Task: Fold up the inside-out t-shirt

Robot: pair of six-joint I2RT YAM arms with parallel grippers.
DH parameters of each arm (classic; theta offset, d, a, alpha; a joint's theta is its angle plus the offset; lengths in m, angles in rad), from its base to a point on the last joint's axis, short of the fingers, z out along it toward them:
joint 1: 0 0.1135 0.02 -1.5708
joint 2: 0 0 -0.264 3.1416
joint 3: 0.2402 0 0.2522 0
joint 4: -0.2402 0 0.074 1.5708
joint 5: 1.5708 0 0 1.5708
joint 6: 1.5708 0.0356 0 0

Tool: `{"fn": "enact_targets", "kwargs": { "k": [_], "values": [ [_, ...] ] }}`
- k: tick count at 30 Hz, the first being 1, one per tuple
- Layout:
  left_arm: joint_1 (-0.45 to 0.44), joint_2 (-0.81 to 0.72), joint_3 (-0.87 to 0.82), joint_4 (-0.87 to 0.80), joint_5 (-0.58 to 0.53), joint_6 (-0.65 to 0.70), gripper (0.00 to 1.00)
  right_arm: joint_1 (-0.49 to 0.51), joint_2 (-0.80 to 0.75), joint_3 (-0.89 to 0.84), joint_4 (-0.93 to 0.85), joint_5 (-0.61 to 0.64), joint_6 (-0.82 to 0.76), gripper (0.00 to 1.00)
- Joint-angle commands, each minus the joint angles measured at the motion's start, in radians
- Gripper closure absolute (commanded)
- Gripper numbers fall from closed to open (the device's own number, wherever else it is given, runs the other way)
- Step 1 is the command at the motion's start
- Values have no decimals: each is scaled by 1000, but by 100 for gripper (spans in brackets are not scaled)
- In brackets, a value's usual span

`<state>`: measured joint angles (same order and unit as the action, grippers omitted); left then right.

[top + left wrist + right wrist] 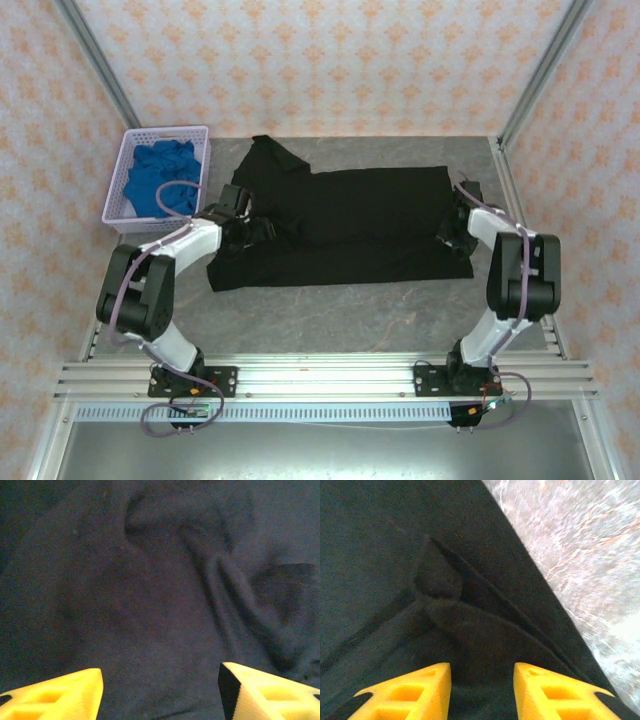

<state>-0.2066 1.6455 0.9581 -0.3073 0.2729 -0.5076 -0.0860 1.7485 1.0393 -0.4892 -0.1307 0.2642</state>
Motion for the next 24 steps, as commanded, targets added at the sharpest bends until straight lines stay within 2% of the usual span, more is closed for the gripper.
{"fn": "enact_targets", "kwargs": {
  "k": [1,9,12,14,18,24],
  "values": [
    [8,16,-21,-31,-23,-2,36,-35,53,20,-119,13,-25,66],
    [-71,-123,-202,-76,9,-21,36,-105,-59,-110,-185,78,11,74],
    [-77,-200,-162,-109,0,-9,36,-109,-99,-123,-189,141,24,79],
    [-76,-218,-104,-113,-53,27,35,-109,-156,-133,-156,131,30,79],
    [-48,-118,46,-80,-69,107,35,-89,-247,-153,-55,48,32,71],
    [-39,126,273,-107,-23,248,35,-27,-199,-102,-23,6,15,64]
  ]
}}
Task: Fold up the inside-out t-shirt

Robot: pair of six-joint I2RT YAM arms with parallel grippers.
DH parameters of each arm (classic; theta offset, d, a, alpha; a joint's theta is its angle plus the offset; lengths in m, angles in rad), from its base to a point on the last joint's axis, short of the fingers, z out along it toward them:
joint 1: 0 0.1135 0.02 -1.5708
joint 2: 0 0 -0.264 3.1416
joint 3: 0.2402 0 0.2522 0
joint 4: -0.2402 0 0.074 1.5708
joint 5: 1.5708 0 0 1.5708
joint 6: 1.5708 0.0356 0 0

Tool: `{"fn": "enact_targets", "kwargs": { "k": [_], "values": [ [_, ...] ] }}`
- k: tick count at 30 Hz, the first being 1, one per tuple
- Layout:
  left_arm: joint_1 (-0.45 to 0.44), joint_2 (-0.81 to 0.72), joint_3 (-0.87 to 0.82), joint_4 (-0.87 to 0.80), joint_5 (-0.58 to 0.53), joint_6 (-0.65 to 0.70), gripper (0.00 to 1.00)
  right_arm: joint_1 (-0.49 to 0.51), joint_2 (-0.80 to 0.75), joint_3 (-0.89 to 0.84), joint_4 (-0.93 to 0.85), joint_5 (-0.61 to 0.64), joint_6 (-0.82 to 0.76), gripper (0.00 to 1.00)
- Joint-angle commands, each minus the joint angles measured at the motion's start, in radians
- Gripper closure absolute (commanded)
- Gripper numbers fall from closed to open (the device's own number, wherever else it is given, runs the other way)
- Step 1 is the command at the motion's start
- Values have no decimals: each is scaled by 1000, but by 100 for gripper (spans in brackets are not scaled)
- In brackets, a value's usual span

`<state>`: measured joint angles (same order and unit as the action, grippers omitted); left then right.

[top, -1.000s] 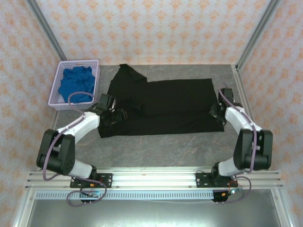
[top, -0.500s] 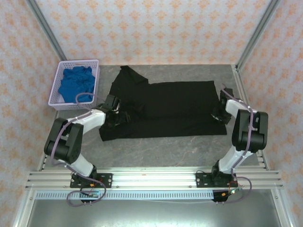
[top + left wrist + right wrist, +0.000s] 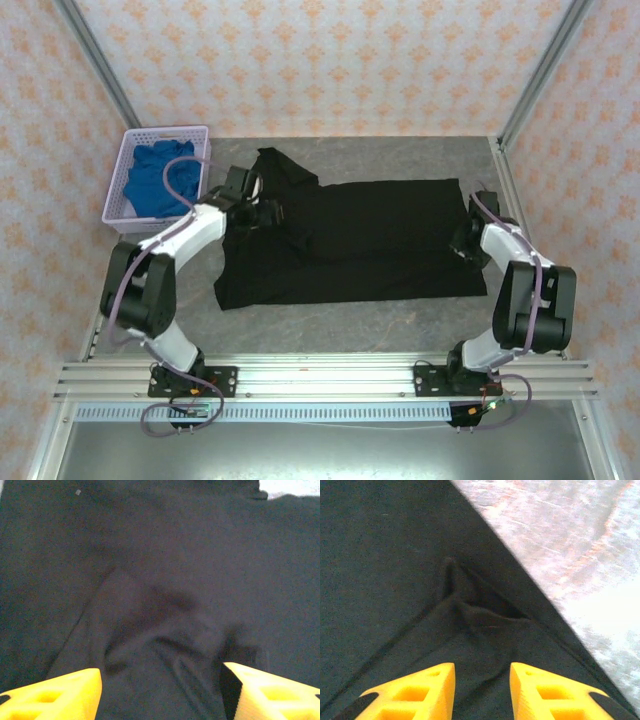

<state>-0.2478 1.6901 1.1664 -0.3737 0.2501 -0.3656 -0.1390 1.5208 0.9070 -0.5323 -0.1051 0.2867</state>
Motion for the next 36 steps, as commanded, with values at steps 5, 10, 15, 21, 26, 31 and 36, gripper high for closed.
{"fn": "enact_targets", "kwargs": {
  "k": [5,10,15,21,26,31,36],
  "values": [
    [-8,199,185,-70,71,150,35,50,74,47,43,-55,-5,64],
    [-15,295,276,-125,71,165,45,57,85,49,55,-71,-8,64],
    [-15,327,297,-161,72,160,55,57,79,50,57,-68,-18,64],
    [-15,354,314,-181,93,155,61,57,92,51,67,-85,-18,64],
    [-15,360,331,-193,79,160,79,56,90,32,78,-90,-15,64],
    [-15,321,331,-163,45,147,94,57,85,24,80,-84,-19,64],
    [-15,267,311,-123,0,99,100,57,80,27,77,-80,-25,64]
  ]
}}
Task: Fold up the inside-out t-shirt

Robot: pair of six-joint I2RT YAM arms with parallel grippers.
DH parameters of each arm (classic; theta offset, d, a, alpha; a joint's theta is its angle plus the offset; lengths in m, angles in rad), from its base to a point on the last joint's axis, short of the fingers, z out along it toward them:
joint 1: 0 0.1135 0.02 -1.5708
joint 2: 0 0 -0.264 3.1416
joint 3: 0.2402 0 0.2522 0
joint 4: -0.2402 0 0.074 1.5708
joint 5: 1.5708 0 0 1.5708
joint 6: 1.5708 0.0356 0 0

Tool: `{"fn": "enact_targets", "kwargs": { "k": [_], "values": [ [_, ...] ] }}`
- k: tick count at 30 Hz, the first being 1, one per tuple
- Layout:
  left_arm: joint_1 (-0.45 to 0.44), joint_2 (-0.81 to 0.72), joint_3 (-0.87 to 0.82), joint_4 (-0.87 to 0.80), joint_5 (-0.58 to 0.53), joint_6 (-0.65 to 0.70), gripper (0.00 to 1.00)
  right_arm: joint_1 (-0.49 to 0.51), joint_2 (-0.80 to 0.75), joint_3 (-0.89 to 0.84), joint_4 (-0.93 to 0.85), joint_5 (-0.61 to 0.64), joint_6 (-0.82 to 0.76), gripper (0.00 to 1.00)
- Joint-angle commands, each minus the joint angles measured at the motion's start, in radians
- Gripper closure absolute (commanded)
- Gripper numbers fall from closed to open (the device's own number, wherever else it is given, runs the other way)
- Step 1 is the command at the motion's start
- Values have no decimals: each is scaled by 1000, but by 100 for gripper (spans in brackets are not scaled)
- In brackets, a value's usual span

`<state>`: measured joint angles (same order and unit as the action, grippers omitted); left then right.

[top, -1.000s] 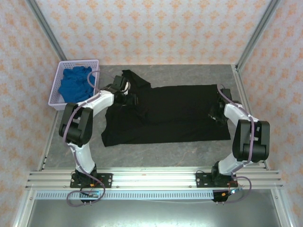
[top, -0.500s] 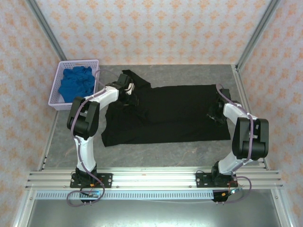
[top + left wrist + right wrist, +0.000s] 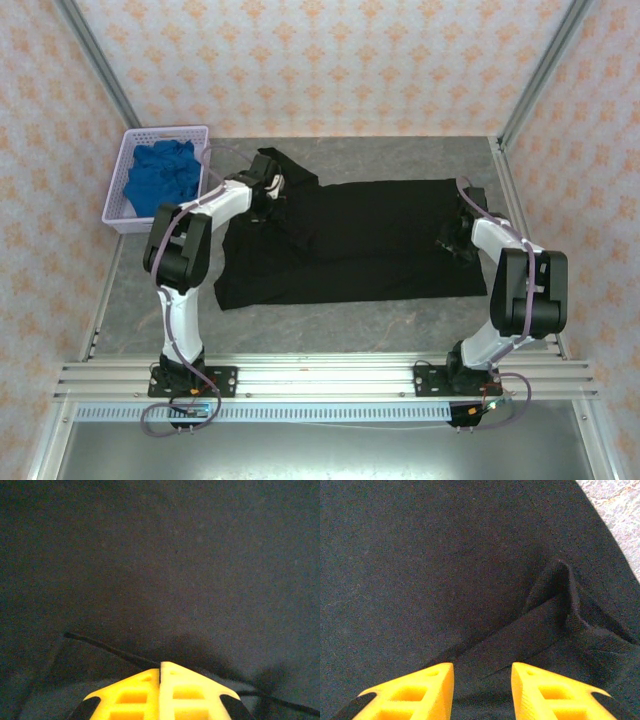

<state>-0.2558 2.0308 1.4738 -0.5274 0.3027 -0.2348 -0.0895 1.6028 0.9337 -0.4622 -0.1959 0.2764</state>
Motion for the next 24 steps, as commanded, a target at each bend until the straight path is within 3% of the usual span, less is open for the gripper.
{"fn": "enact_targets", "kwargs": {
  "k": [1,7,10,12,15,20,24],
  "values": [
    [-7,-85,-6,41,-63,-41,100,7,-2,0,6,12,-15,64],
    [-8,-98,-36,81,-124,-106,93,7,8,-7,13,9,-18,64],
    [-10,-90,-37,82,-133,-122,78,7,8,-5,11,8,-20,64],
    [-9,-99,-39,80,-148,-126,62,7,5,1,6,12,-23,64],
    [-10,-149,-64,84,-181,-121,49,7,-7,18,-7,26,-34,64],
    [-9,-250,-178,110,-183,-142,43,9,-12,41,7,18,-47,62],
    [-10,-307,-300,144,-58,-195,42,45,49,79,16,-8,-32,60]
  ]
}}
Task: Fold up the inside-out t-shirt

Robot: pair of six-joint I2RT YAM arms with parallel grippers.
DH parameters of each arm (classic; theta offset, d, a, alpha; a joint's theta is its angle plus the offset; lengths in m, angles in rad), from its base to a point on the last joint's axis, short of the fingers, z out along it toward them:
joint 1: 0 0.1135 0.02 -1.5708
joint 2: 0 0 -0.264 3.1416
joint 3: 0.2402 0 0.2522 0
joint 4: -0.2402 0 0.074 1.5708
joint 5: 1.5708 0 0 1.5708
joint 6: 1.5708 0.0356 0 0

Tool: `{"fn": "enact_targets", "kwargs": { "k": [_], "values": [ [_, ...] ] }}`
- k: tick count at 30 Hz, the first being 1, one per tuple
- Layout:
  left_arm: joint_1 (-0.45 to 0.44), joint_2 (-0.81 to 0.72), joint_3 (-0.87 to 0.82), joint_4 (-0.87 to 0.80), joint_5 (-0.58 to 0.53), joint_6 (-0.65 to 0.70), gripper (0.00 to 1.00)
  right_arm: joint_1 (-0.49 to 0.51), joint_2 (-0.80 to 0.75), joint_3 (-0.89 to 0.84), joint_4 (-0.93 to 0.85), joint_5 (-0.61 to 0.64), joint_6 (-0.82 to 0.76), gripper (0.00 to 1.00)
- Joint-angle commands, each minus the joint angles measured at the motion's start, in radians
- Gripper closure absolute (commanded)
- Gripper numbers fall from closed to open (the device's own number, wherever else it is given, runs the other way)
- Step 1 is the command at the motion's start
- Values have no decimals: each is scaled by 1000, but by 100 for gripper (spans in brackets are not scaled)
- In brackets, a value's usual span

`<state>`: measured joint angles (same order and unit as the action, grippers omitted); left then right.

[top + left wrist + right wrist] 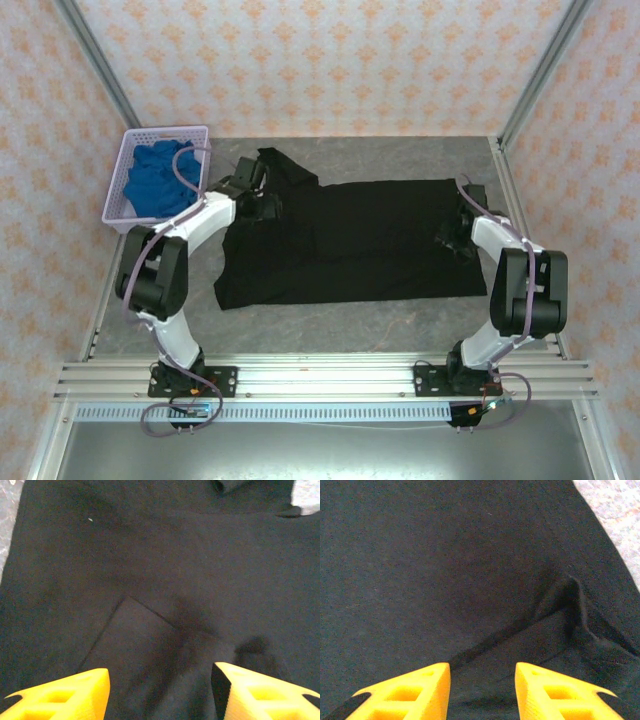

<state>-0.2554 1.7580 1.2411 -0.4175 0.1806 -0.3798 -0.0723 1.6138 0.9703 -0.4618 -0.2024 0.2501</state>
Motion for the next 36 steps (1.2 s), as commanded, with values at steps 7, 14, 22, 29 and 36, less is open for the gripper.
{"fn": "enact_targets", "kwargs": {
  "k": [7,14,22,29,36],
  "values": [
    [-12,-108,-242,5,131,-70,42,-4,146,41,-96,99,24,60],
    [-17,-229,-416,-67,152,-82,42,-56,63,-70,-165,111,50,60],
    [9,-227,-163,53,-27,-56,36,-63,13,110,32,158,5,52],
    [48,180,308,65,-3,-11,35,-85,211,339,35,219,-7,46],
    [49,571,804,-90,46,9,36,-87,280,419,57,153,14,46]
  ]
}}
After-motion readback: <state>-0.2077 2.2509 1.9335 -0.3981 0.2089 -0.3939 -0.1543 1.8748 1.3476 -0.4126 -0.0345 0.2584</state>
